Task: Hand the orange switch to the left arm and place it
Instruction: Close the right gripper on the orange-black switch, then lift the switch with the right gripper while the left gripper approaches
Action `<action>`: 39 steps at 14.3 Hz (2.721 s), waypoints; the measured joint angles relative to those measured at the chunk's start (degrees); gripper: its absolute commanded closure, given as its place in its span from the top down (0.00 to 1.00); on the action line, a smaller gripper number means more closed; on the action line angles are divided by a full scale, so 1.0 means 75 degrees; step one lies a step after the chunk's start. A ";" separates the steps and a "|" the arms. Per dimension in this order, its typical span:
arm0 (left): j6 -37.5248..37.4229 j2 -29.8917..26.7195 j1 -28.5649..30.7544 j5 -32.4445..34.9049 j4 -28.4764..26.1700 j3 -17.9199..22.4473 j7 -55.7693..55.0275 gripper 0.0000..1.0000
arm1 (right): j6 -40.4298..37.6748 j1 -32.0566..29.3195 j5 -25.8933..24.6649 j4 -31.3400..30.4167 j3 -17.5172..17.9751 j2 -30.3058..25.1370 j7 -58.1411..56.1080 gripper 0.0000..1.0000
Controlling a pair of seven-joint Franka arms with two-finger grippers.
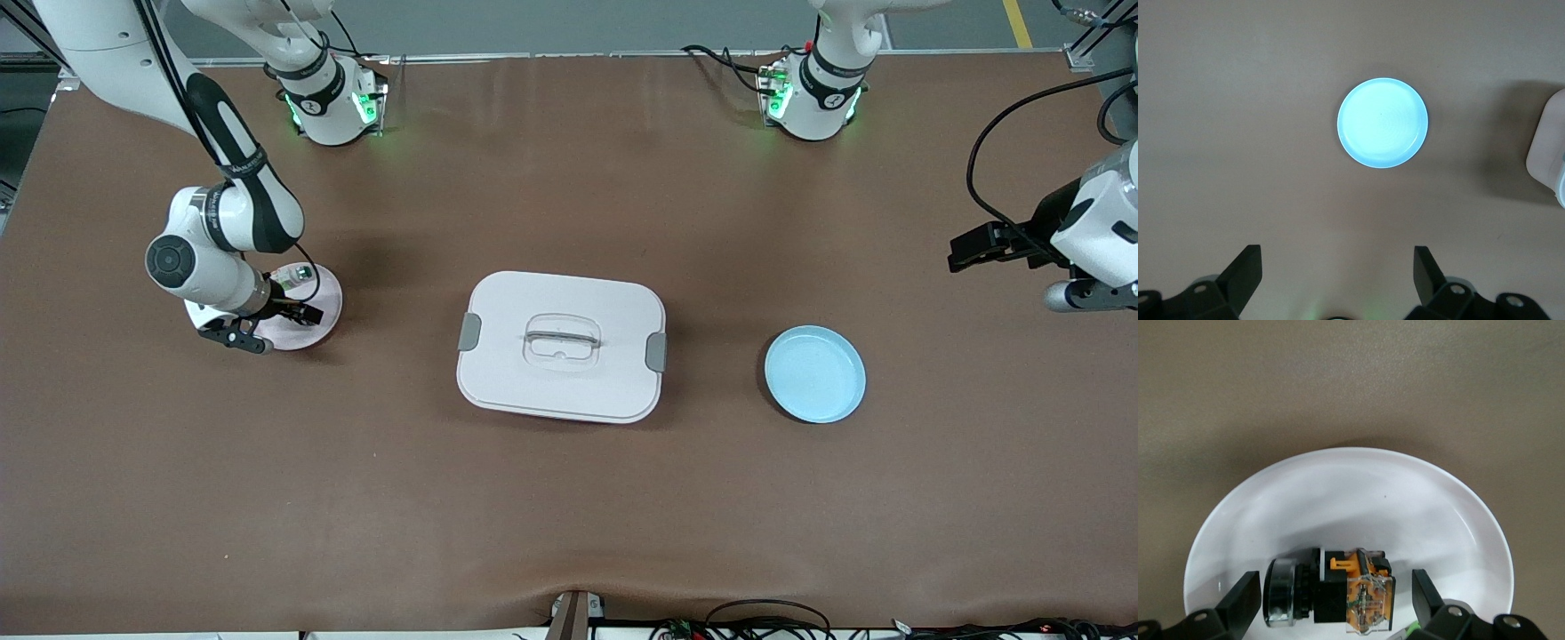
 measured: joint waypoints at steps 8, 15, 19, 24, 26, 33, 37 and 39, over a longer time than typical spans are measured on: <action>0.0000 0.0006 0.0026 0.0000 0.0002 0.0016 0.0000 1.00 | -0.0048 0.0009 0.0001 0.0029 0.0000 0.0063 0.0001 0.16; 0.0000 0.0006 0.0025 0.0000 0.0003 0.0016 0.0000 1.00 | -0.1289 0.0029 0.0001 0.0439 0.0004 -0.0065 0.0000 0.16; 0.0000 0.0006 0.0015 0.0000 0.0003 0.0012 0.0000 1.00 | -0.3568 0.0192 0.0019 0.1385 0.0049 -0.0582 0.0002 0.16; 0.0000 0.0013 -0.0011 0.0000 0.0003 -0.0008 0.0000 1.00 | -0.6224 0.0472 0.0950 0.2870 0.0058 -0.0953 0.0076 0.16; 0.0000 0.0016 -0.0018 -0.0001 0.0004 -0.0021 0.0003 1.00 | -0.6916 0.0466 0.1548 0.3320 0.0040 -0.0961 0.0137 0.14; 0.0090 0.0007 -0.0086 -0.1935 0.0051 -0.0233 -0.0009 1.00 | -0.7951 0.0686 0.4167 0.3988 0.0130 -0.0960 0.2362 0.14; 0.0598 -0.0041 -0.0195 -0.2745 0.0065 -0.0816 -0.0104 1.00 | -0.7951 0.0852 0.5533 0.4025 0.0149 -0.0958 0.3340 0.14; 0.0926 -0.0041 -0.0198 -0.2861 0.0034 -0.1290 -0.0295 1.00 | -0.7926 0.0992 0.5870 0.4063 0.0154 -0.0956 0.3745 0.14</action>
